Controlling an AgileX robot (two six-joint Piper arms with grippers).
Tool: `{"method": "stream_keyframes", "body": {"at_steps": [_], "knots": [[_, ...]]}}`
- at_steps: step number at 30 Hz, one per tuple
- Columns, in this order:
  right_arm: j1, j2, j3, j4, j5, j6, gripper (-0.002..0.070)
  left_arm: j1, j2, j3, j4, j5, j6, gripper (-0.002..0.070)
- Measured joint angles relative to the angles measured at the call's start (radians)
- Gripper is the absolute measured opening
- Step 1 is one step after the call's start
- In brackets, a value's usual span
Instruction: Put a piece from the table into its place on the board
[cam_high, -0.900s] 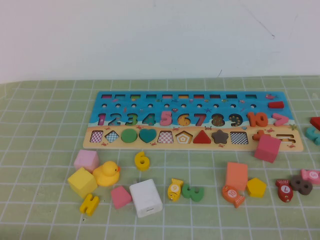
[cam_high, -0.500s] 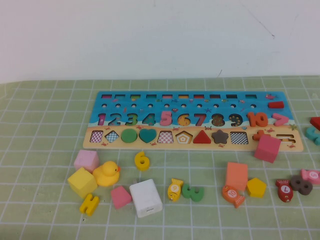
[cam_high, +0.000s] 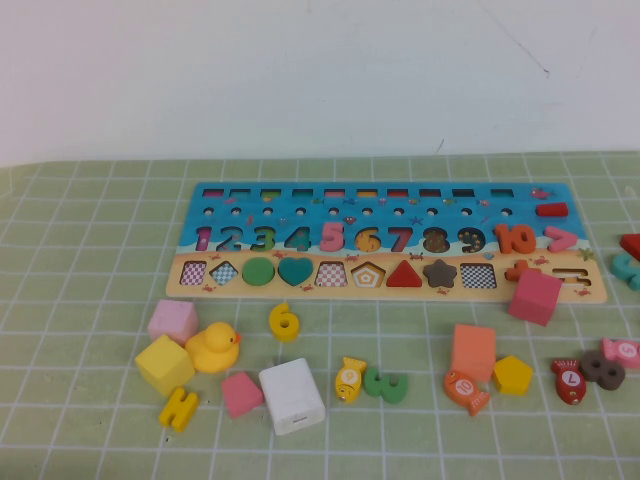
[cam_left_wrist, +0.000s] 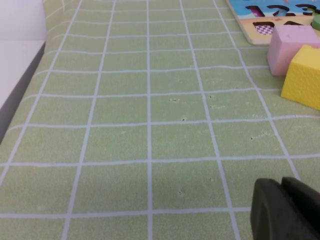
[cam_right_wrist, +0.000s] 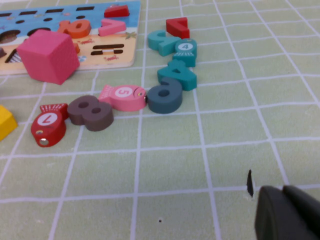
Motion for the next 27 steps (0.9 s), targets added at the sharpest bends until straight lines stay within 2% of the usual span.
{"method": "stream_keyframes", "body": {"at_steps": [11, 15, 27], "knots": [[0.000, 0.000, 0.000, 0.000, 0.000, 0.000, -0.0003, 0.000, 0.000, 0.000, 0.000, -0.002, 0.004, -0.0002], [0.000, 0.000, 0.000, 0.000, 0.000, 0.000, -0.0003, 0.000, 0.000, 0.004, 0.002, -0.061, 0.006, -0.0002], [0.000, 0.000, 0.000, 0.000, 0.000, 0.015, -0.0003, 0.000, 0.000, 0.004, 0.019, -0.728, 0.048, -0.0002]]}}
